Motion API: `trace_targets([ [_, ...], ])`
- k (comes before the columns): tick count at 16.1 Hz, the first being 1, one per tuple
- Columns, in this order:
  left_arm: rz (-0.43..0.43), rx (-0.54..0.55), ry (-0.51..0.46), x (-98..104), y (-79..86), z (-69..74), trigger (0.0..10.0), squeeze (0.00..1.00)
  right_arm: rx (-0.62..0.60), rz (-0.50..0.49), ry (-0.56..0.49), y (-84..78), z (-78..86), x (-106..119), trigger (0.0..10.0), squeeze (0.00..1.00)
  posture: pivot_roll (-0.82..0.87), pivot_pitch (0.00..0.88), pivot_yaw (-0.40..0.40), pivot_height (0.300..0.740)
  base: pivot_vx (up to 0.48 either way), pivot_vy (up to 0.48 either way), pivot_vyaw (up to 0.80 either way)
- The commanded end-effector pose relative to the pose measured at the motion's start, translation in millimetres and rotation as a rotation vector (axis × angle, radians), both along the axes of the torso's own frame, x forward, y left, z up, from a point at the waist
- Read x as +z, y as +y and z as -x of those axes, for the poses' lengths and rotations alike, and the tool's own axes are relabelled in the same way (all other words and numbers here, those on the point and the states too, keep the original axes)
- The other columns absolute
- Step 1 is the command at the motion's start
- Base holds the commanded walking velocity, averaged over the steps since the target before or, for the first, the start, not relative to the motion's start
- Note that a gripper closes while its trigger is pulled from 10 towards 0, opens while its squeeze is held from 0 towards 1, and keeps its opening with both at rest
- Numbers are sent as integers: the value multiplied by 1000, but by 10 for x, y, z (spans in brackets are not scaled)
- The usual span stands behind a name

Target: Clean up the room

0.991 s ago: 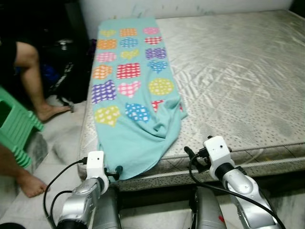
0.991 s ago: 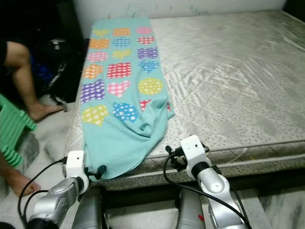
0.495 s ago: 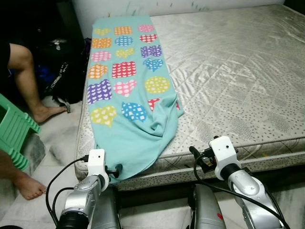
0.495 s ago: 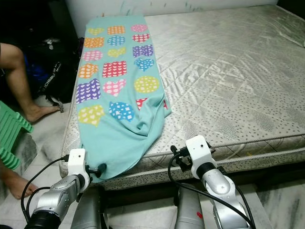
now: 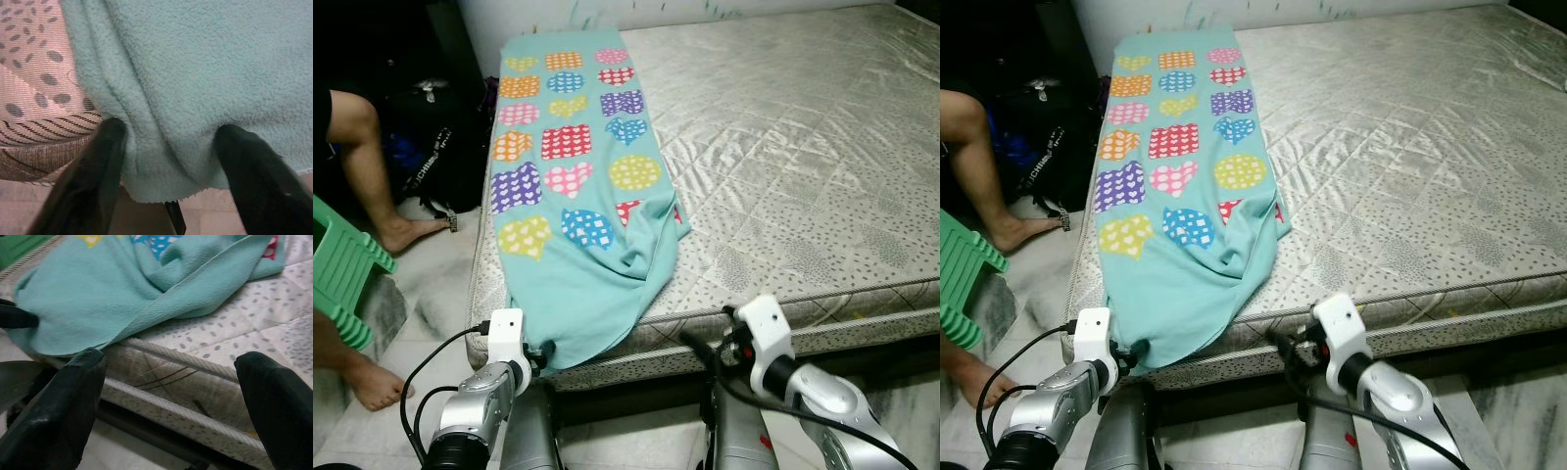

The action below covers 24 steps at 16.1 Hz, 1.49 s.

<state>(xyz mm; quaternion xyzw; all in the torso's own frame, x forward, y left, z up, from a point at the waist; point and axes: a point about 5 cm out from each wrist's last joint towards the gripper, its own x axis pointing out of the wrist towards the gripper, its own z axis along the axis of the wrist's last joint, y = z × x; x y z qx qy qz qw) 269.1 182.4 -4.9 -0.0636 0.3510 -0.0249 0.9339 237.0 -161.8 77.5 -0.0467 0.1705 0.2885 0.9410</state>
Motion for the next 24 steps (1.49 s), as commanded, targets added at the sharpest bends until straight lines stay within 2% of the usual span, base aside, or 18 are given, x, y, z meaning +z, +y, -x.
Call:
trace_targets([
  [1,-4,4,35,-45,50,35,0,0,23,-9,-11,30,3,53,10000,0,-180,83,55,553,0,0,0],
  [6,13,34,42,-60,145,29,0,0,-25,24,-31,-22,-49,62,10000,0,-177,76,58,553,0,0,0],
  [10,54,67,31,-56,162,9,0,0,-55,44,-48,-44,-67,51,10000,0,-176,74,58,553,0,0,0],
  [16,13,38,-26,51,195,-20,0,0,-83,67,-60,-72,-94,33,10000,0,-174,72,59,553,0,0,0],
  [20,6,13,-22,111,239,86,0,0,-101,82,-66,-111,-112,26,10000,0,-168,72,60,553,0,0,0],
  [24,21,-10,14,211,243,329,0,0,-110,91,-74,-144,-136,32,10000,0,-159,74,66,553,0,0,0],
])
